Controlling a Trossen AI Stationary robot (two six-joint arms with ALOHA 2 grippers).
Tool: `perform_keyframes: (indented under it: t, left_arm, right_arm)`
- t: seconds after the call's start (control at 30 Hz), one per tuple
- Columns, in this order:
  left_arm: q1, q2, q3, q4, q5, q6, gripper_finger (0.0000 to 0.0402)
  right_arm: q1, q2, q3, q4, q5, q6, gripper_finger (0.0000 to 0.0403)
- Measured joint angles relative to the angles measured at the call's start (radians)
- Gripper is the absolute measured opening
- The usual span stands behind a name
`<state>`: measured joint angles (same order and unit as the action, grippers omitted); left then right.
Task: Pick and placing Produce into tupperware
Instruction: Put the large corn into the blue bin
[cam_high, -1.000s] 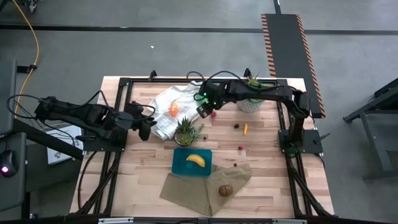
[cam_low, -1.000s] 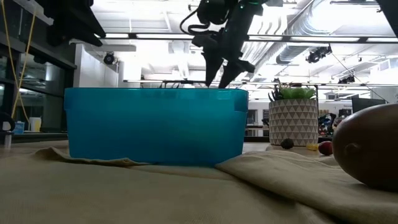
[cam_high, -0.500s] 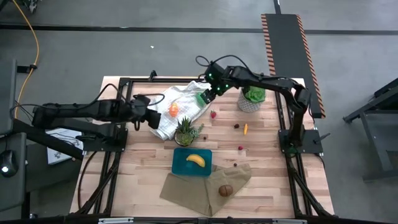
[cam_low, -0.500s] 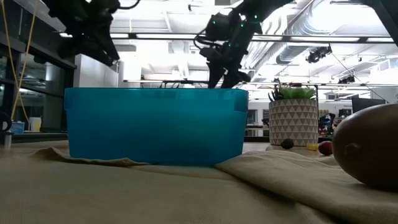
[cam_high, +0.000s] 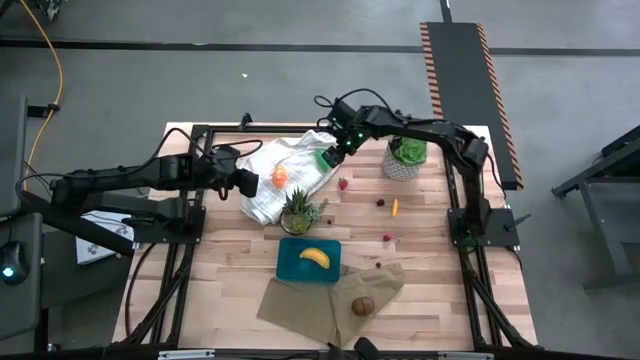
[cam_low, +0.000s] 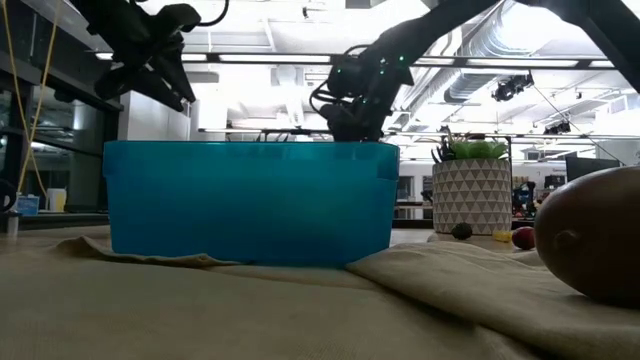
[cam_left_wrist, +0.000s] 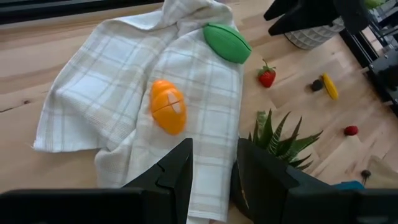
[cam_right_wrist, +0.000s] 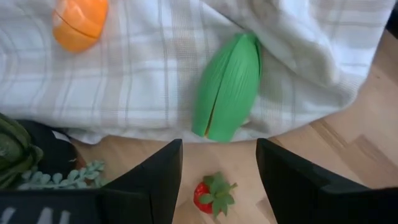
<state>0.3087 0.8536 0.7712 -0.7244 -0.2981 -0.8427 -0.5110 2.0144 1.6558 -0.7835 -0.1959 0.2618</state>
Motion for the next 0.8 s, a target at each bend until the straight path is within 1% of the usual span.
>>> perform_keyframes:
  t: [0.17,0.3,0.4,0.5,0.63,0.73,0.8]
  left_arm:
    - [0.000,0.003,0.000,-0.001,-0.005,0.000,0.0115]
    - [0.000,0.003,0.000,-0.002,-0.008,0.000,0.0115]
    - [0.000,0.003,0.000,-0.003,-0.008,0.000,0.0115]
    - [0.000,0.003,0.000,-0.004,-0.008,0.000,0.0115]
    - [0.000,0.003,0.000,-0.007,-0.005,0.000,0.0115]
    - [-0.001,0.003,0.000,-0.007,-0.004,0.000,0.0115]
    - [-0.001,0.003,0.000,-0.008,-0.004,0.000,0.0115]
  right_arm:
    - [-0.004,0.009,0.002,0.064,0.000,-0.009,0.0197]
    - [-0.013,0.039,0.073,0.046,-0.007,-0.034,0.0198]
    - [-0.014,0.093,0.175,-0.025,-0.007,-0.077,0.0208]
    - [-0.011,0.169,0.306,-0.151,-0.006,-0.112,0.0226]
    - [-0.005,0.283,0.471,-0.352,0.065,-0.136,0.0247]
    - [-0.005,0.345,0.566,-0.431,0.063,-0.132,0.0256]
    - [-0.003,0.374,0.610,-0.445,0.063,-0.131,0.0257]
